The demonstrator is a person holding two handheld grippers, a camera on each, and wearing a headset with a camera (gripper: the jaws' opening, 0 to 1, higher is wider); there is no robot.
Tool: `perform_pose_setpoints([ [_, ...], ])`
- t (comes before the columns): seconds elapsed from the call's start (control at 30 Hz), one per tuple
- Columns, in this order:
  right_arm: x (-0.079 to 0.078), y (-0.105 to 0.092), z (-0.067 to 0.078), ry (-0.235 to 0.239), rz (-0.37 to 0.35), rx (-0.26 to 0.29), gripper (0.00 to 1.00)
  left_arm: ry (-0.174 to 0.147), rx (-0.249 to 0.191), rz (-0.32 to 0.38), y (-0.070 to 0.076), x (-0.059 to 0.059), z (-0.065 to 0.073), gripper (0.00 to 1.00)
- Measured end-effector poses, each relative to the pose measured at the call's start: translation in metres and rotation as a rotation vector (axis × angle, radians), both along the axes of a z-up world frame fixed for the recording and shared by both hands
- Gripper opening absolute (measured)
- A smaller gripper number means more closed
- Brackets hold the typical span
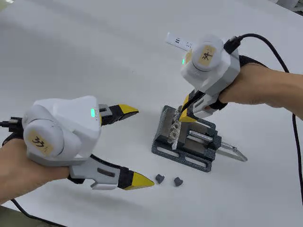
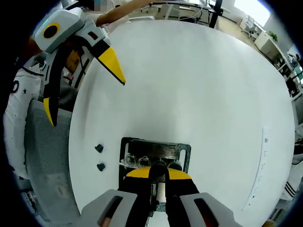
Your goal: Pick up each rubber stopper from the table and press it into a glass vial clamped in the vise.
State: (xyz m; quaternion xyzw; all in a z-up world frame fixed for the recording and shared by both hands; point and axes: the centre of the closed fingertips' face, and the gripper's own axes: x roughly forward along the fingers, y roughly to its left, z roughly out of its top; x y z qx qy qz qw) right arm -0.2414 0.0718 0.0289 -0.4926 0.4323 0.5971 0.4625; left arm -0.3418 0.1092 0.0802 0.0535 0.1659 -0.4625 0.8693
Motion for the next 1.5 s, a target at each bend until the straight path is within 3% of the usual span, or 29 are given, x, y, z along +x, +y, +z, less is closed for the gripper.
perform_pose_setpoints([
  [0.13, 0.0022, 0.0011, -0.0018, -0.010, 0.021, -0.031, 0.05, 0.000, 0.000, 0.000, 0.0007, 0.0003, -0.0003, 0.84],
  [0.53, 0.0030, 0.0022, -0.0033, -0.034, -0.009, -0.074, 0.05, -0.003, -0.013, -0.003, -0.0019, 0.0020, 0.0012, 0.84],
  [0.9, 0.0038, -0.0003, -0.0019, -0.007, -0.010, -0.023, 0.07, 0.001, -0.011, -0.002, -0.0010, 0.0001, 0.0017, 0.83],
  [1.5, 0.0011, -0.0015, -0.0024, -0.007, -0.012, -0.002, 0.09, 0.003, -0.020, -0.003, -0.0053, 0.0000, 0.0021, 0.82],
])
